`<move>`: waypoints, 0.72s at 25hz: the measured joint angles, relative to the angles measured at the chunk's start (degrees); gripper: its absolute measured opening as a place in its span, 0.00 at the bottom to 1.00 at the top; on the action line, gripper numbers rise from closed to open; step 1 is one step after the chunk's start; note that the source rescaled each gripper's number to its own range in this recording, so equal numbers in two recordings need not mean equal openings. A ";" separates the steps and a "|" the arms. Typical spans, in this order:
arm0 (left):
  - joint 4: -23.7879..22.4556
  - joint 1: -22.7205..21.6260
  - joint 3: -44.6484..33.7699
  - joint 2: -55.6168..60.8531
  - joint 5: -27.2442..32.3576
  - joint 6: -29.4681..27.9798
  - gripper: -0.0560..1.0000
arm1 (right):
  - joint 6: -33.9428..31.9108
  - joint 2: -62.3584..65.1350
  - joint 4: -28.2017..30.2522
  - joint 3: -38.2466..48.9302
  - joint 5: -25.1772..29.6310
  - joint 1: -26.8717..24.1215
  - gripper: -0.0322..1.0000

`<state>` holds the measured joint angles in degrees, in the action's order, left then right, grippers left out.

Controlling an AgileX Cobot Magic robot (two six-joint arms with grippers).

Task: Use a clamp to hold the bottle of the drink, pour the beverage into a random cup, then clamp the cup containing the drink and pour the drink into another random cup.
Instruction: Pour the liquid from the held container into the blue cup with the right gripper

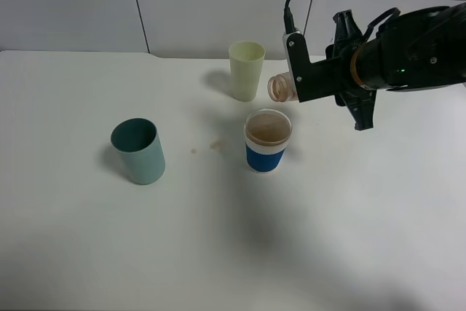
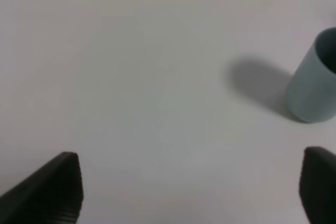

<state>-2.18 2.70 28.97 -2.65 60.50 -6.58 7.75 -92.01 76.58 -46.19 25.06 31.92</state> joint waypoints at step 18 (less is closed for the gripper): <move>0.00 0.00 0.00 0.00 0.00 0.00 0.53 | 1.51 0.00 4.26 0.00 1.41 2.35 0.05</move>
<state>-2.18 2.70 28.97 -2.65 60.50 -6.58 9.27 -92.01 80.84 -46.19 26.47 34.27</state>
